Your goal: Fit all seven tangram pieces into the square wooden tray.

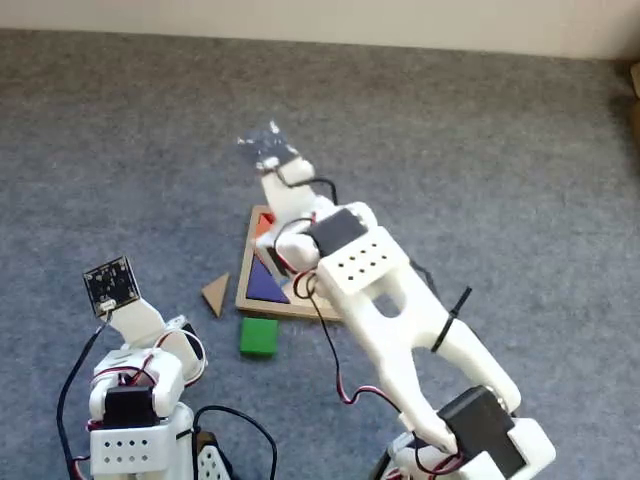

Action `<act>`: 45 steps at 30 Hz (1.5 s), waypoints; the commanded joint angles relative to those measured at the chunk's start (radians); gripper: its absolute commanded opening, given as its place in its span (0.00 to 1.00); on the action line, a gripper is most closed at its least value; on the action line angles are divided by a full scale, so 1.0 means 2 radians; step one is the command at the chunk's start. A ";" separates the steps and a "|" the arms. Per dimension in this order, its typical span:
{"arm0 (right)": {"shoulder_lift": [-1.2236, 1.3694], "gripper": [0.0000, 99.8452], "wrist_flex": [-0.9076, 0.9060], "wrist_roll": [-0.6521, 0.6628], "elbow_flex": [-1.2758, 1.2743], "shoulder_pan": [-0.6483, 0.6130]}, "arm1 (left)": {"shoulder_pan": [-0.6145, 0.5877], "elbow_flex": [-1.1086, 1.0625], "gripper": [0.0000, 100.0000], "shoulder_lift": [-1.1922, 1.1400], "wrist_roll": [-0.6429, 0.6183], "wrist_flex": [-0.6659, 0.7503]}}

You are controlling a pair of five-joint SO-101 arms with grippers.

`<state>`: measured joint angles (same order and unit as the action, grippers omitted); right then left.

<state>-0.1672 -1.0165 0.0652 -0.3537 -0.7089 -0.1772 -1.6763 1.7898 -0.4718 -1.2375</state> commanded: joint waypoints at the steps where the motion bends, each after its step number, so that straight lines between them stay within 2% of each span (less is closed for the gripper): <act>1: -0.017 0.12 0.037 0.000 -0.027 0.009 | 0.010 -0.010 0.04 0.020 0.003 -0.002; 4: -0.001 0.05 0.100 0.002 -0.064 0.021 | 0.010 -0.010 0.04 0.020 0.003 -0.002; 8: 0.036 0.04 0.167 0.057 -0.091 0.031 | 0.010 -0.010 0.04 0.020 0.003 -0.002; 10: 0.062 0.04 0.185 0.059 -0.092 0.033 | 0.010 -0.010 0.04 0.020 0.003 -0.002; 19: 0.161 0.04 0.194 0.060 -0.056 0.032 | 0.010 -0.010 0.04 0.020 0.003 -0.002; 27: 0.197 0.04 0.194 0.060 -0.003 0.032 | 0.010 -0.010 0.04 0.020 0.003 -0.002; 34: 0.115 0.04 0.193 0.059 -0.005 0.031 | 0.010 -0.010 0.04 0.020 0.003 -0.002; 41: 0.004 0.04 0.181 0.057 -0.095 0.011 | 0.010 -0.010 0.04 0.020 0.003 -0.002; 45: -0.058 0.04 0.177 -0.033 -0.148 -0.025 | 0.010 -0.010 0.04 0.020 0.003 -0.002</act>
<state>-0.1550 -0.6452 0.1128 -0.6191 -0.7073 -0.1772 -1.6763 1.7898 -0.4718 -1.2375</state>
